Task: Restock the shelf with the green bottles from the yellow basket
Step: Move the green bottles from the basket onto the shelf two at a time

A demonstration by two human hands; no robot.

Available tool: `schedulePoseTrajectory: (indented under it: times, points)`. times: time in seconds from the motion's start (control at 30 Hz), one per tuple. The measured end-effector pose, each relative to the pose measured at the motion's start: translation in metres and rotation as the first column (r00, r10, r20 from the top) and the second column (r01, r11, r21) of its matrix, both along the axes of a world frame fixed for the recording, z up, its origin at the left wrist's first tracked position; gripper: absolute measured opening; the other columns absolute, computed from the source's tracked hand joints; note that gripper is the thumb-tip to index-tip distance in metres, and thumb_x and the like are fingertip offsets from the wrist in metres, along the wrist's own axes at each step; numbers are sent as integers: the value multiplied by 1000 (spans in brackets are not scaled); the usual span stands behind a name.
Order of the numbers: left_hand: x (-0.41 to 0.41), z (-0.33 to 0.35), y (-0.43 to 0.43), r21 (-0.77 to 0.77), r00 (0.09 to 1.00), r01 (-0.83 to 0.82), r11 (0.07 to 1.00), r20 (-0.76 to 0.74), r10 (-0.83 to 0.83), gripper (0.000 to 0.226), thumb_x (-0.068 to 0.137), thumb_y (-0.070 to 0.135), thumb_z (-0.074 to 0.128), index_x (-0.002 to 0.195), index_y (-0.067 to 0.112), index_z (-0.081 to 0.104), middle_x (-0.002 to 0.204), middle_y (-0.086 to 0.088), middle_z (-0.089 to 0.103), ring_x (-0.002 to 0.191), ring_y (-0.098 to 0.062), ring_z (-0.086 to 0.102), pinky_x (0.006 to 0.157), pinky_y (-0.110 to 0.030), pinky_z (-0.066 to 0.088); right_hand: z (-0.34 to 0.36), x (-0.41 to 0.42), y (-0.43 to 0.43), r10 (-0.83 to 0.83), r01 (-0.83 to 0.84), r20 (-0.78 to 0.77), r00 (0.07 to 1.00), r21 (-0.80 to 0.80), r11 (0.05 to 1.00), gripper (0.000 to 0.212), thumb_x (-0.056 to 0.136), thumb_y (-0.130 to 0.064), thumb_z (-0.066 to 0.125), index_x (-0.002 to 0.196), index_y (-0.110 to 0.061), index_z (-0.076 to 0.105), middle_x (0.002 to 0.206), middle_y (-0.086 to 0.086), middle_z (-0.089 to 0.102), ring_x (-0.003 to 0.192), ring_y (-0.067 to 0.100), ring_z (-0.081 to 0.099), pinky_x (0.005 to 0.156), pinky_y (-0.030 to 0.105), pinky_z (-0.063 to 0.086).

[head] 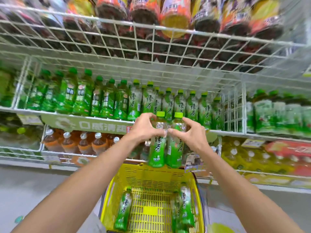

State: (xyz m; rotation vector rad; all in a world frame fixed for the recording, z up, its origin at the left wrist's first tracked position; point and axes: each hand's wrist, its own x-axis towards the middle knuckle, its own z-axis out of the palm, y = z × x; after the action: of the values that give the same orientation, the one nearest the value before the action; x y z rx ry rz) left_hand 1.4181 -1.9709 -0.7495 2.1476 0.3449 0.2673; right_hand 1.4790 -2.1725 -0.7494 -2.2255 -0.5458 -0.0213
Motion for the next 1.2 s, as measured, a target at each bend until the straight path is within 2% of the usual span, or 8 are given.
schedulePoseTrajectory:
  times: [0.3, 0.47, 0.57, 0.77, 0.87, 1.0, 1.07, 1.2]
  points:
    - [82, 95, 12, 128, 986, -26, 991, 168, 4, 102, 55, 44, 95, 143, 21, 48, 133, -4, 62, 120, -24, 60, 102, -41, 50, 87, 84, 17, -39, 35, 50, 998, 80, 996, 104, 65, -64, 84, 147, -9, 49, 149, 9, 52, 138, 24, 48, 114, 36, 38]
    - [125, 95, 29, 147, 986, 60, 987, 145, -82, 111, 63, 44, 94, 151, 41, 28, 146, -3, 54, 131, -23, 53, 113, -43, 42, 91, 127, 47, -62, 64, -34, 997, 67, 996, 96, 59, -70, 84, 138, -22, 59, 132, 2, 66, 126, 23, 60, 107, 37, 48]
    - [143, 79, 39, 147, 985, 76, 986, 145, -97, 105, 67, 41, 92, 154, 33, 34, 152, 0, 48, 135, -21, 50, 114, -41, 41, 76, 140, 59, -17, 18, -73, 997, 11, 1000, 103, 64, -67, 84, 147, -16, 50, 143, 6, 58, 130, 27, 57, 109, 39, 46]
    - [164, 63, 45, 249, 991, 117, 961, 34, -130, 94, 76, 37, 87, 153, 25, 35, 154, -1, 46, 136, -26, 49, 112, -41, 43, 57, 166, 62, 37, -49, -110, 993, -106, 993, 82, 78, -51, 81, 145, -14, 52, 148, 4, 54, 136, 25, 50, 102, 22, 35]
    - [176, 67, 46, 341, 982, 187, 921, -46, -182, 94, 78, 31, 86, 154, 21, 32, 156, -3, 42, 140, -27, 44, 115, -40, 39, 55, 178, 57, 68, -89, -117, 991, -186, 979, 80, 83, -58, 74, 147, -18, 49, 147, 2, 54, 134, 27, 52, 101, 25, 36]
    - [187, 76, 42, 456, 976, 207, 865, -152, -154, 84, 79, 32, 85, 146, 15, 36, 137, -10, 57, 118, -33, 59, 98, -44, 51, 56, 188, 57, 87, -111, -108, 990, -239, 965, 67, 85, -59, 71, 139, -21, 58, 139, 3, 61, 122, 22, 57, 94, 23, 35]
    - [193, 77, 43, 493, 970, 228, 840, -185, -155, 84, 77, 36, 86, 143, 14, 38, 130, -11, 60, 110, -34, 61, 92, -47, 54, 51, 189, 58, 71, -87, -83, 994, -217, 972, 69, 80, -63, 72, 133, -20, 64, 130, 1, 67, 115, 19, 62, 91, 23, 42]
    - [205, 79, 53, 531, 959, 266, 804, -234, -163, 98, 72, 42, 87, 149, 12, 35, 148, -13, 48, 128, -33, 53, 102, -46, 50, 40, 194, 63, 35, -42, -57, 998, -135, 990, 94, 65, -79, 69, 137, -18, 63, 134, 0, 66, 120, 20, 63, 103, 35, 50]
